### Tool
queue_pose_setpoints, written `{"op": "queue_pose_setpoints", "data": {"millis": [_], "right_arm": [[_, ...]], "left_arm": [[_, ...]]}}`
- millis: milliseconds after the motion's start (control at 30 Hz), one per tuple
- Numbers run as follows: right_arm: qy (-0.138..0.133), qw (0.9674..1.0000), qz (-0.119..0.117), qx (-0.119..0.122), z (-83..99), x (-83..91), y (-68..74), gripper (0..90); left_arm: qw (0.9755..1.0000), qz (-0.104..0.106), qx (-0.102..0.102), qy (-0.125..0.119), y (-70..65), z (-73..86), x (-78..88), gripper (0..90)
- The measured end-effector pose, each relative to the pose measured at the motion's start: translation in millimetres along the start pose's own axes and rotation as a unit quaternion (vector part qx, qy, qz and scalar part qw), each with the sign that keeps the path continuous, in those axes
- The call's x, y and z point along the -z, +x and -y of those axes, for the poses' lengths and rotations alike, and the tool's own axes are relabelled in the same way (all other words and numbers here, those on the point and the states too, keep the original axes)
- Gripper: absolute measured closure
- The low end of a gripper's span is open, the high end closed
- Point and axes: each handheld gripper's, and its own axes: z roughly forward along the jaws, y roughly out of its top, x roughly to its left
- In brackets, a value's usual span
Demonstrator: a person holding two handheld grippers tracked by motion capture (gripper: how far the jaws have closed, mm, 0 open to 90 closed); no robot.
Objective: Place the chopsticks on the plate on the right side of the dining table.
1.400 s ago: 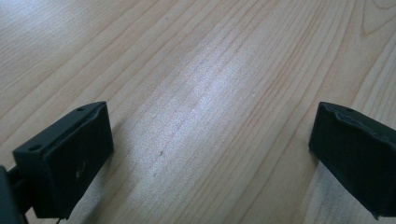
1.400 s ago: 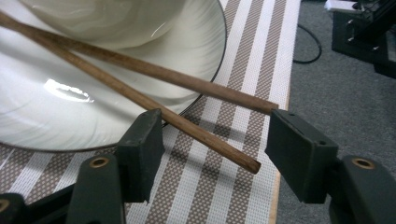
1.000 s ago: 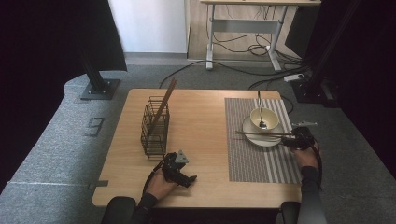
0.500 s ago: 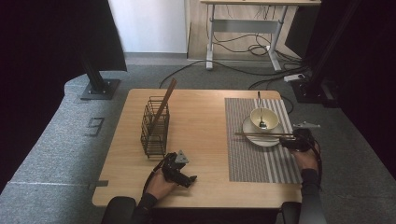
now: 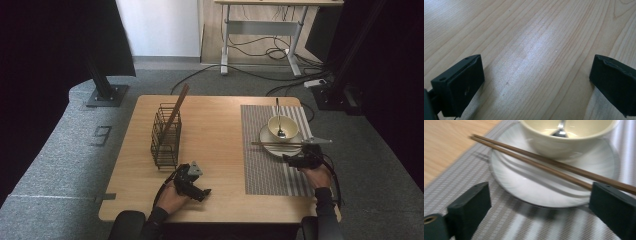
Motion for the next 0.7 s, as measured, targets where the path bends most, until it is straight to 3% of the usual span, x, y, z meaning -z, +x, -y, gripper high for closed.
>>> {"op": "queue_pose_setpoints", "data": {"millis": [133, 267, 500, 700], "right_arm": [[-0.020, 0.9994, -0.029, -0.005, 0.9, -2.1, 10.7, 0.0], [-0.030, 0.9986, -0.042, 0.012, -0.7, -6.7, 23.7, 0.0], [-0.012, 0.9975, -0.044, 0.053, 1.2, -25.5, 43.1, 0.0], [-0.004, 0.9976, -0.040, 0.056, 0.8, -37.0, 43.9, 0.0]], "left_arm": [[1.0000, 0.001, -0.001, 0.000, -0.2, 0.0, -0.1, 0.0], [1.0000, 0.001, 0.000, 0.000, -0.2, 0.0, -0.1, 0.0], [1.0000, 0.001, 0.000, 0.000, -0.2, -0.1, -0.1, 0.0], [1.0000, 0.002, 0.000, 0.000, -0.3, -0.1, -0.2, 0.0]]}}
